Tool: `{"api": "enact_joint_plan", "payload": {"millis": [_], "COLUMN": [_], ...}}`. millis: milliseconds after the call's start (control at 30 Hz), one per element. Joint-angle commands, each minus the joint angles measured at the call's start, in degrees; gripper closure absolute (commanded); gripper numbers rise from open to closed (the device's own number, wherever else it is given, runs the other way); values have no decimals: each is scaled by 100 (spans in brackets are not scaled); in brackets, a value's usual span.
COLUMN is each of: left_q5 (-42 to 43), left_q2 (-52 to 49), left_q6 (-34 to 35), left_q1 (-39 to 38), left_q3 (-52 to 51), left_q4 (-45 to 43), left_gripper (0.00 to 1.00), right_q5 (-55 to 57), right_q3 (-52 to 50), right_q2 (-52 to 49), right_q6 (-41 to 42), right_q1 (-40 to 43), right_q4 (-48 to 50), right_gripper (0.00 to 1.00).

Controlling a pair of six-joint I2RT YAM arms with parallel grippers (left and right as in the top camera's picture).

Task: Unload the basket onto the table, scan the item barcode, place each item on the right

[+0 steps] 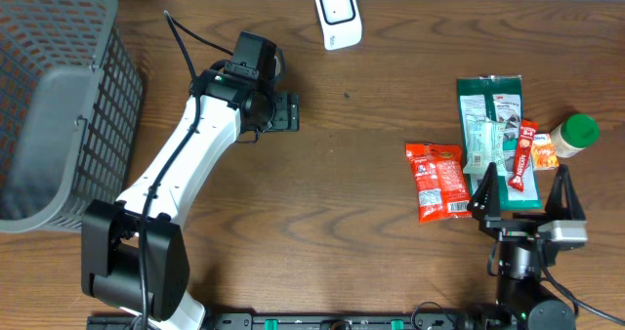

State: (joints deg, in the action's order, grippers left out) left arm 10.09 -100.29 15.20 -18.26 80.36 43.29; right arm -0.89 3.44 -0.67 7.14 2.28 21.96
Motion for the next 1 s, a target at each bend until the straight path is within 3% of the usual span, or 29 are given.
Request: {"api": "enact_joint_plan", "payload": {"millis": [0, 400, 667, 967], "left_q5": [-72, -72, -72, -72], "left_q2": [-15, -15, -15, -15], "left_q6": [-9, -9, -9, -9], "left_q1": [24, 24, 24, 24], "left_q3": [22, 22, 22, 22], "left_q4": [15, 15, 15, 15], "left_gripper": [19, 19, 19, 19], "right_q5": [-70, -46, -28, -7], "right_q3": [-286, -317, -317, -317], "right_q2": [37, 39, 39, 39], "right_q6": [-37, -42, -693, -807], "right_q1": [24, -181, -686, -721], "right_q4": [17, -2555, -2610, -2614], "right_gripper": [1, 1, 1, 1]}}
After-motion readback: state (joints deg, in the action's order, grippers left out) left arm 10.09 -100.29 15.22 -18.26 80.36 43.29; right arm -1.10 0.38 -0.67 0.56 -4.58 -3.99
